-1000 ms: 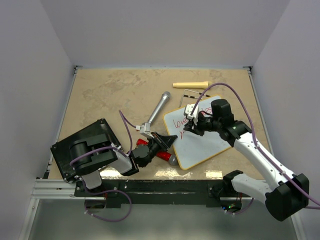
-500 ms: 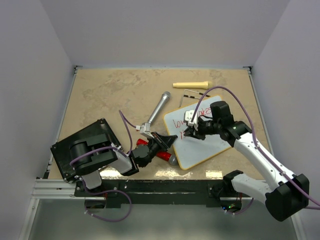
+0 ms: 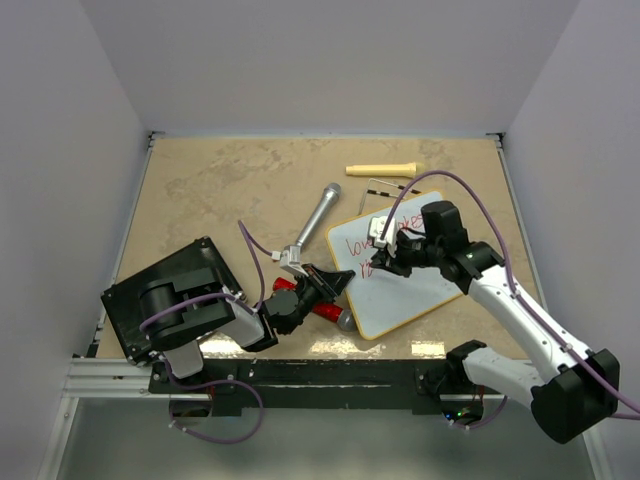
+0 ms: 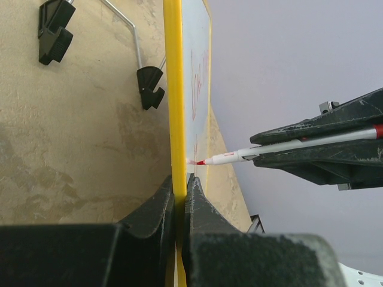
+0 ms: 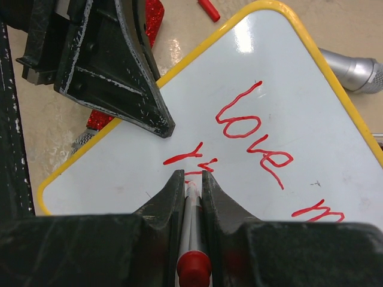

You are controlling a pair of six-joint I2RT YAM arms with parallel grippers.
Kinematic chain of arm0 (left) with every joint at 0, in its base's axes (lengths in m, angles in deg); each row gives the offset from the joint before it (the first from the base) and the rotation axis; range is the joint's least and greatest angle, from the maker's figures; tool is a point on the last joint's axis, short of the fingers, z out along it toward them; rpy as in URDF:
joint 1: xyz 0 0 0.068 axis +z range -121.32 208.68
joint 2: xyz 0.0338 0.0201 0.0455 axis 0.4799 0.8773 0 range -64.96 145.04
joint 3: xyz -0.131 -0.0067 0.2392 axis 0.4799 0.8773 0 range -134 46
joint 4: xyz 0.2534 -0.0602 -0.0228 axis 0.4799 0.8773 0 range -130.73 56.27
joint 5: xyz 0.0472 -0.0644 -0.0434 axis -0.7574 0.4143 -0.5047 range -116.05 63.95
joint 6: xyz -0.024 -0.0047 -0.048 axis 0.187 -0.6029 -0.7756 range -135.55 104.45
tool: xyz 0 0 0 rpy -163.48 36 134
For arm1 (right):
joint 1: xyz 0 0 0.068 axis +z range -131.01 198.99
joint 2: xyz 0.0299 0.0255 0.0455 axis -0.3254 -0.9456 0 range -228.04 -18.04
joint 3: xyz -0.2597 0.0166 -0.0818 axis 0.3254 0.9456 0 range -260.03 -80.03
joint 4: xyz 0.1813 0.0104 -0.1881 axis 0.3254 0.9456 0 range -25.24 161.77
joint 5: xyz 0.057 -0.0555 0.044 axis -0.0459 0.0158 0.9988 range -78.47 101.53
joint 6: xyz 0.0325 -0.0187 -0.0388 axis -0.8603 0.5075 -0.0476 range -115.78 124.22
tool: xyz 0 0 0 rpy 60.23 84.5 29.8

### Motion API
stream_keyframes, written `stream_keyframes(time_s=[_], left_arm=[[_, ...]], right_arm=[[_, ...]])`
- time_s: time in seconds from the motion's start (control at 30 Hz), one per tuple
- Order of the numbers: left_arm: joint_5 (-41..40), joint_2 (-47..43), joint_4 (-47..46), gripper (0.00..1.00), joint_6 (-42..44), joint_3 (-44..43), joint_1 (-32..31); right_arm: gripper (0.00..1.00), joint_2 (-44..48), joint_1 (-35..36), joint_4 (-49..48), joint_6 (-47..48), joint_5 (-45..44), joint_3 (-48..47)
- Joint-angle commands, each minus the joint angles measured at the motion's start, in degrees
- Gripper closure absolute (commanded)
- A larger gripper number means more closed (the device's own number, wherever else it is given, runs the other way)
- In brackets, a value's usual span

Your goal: Write a sentence on the whiteboard

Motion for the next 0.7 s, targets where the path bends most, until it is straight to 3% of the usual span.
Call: stream_keyframes(time_s=[0.0,0.13,0.67], left_arm=[[-0.64,0.07,-2.95,1.00,7.43,0.27,-0.16],[-0.64,-0.10,-2.95,1.00,7.61,0.36,-0.16],[-0.81,-0.28,-3.66,1.00,7.35,0.97,-0.16]], right_arm=[[1.00,1.30,-0.41,-1.90,-0.90,0.79,-2.46],[1.00,2.52,-1.37,-0.76,-0.02,5.28,-3.08],[1.00,3.32,-4.01,-2.69,-1.87,4.32,-2.11]])
